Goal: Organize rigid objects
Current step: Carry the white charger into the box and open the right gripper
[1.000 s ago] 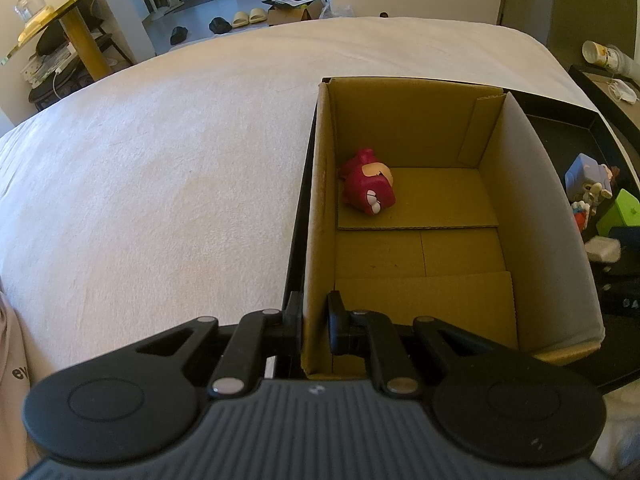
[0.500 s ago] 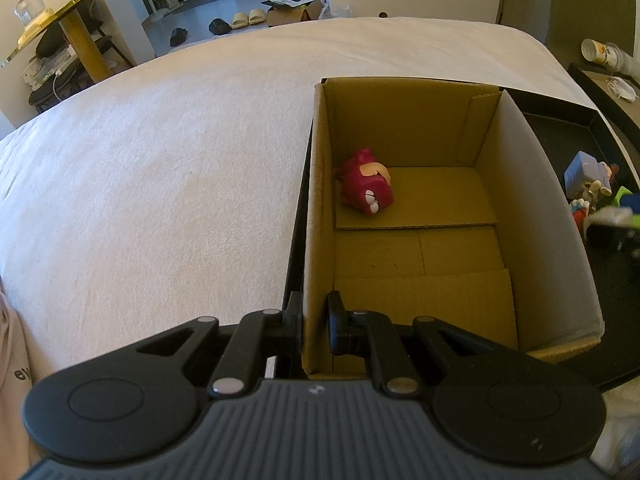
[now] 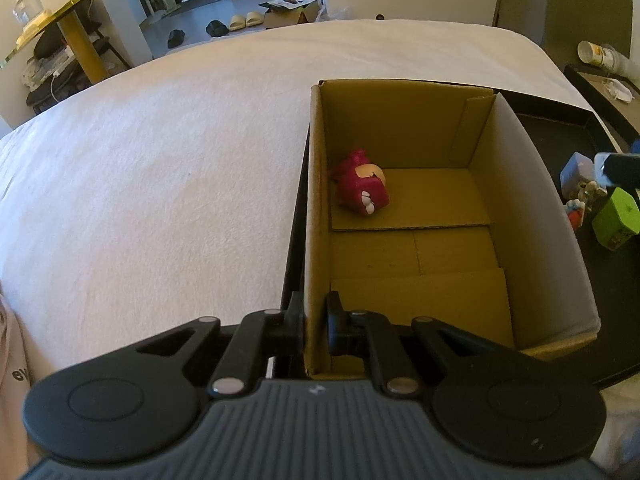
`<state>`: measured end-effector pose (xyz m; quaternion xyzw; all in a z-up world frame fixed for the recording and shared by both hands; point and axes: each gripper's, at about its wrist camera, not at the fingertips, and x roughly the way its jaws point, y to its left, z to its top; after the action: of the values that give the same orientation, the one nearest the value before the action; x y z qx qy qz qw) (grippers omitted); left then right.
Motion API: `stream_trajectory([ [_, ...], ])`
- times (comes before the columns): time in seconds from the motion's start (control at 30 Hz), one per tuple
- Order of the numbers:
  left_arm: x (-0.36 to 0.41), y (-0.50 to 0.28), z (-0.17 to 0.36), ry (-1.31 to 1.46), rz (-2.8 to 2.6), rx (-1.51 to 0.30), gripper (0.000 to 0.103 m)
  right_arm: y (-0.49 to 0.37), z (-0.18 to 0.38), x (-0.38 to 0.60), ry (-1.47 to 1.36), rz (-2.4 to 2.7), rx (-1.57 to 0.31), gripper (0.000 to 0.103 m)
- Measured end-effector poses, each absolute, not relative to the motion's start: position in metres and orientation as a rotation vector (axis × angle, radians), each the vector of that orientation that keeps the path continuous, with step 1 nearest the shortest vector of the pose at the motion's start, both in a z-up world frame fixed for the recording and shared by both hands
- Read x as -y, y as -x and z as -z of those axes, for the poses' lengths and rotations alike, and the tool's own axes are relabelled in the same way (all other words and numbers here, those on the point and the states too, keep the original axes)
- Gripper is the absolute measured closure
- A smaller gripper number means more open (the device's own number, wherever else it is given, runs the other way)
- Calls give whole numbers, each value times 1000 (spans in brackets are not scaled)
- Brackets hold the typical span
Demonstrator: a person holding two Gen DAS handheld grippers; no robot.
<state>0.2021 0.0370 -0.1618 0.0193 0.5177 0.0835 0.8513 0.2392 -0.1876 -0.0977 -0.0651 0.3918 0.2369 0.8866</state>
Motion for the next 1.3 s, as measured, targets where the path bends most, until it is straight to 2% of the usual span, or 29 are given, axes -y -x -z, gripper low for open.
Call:
stream_trajectory([
  [0.63, -47, -198, 159, 31, -149, -1075, 94, -239, 73, 128, 235, -579, -737, 41],
  [1.3, -60, -194, 159, 83, -121, -1067, 94, -237, 105, 78, 493, -682, -740, 41],
])
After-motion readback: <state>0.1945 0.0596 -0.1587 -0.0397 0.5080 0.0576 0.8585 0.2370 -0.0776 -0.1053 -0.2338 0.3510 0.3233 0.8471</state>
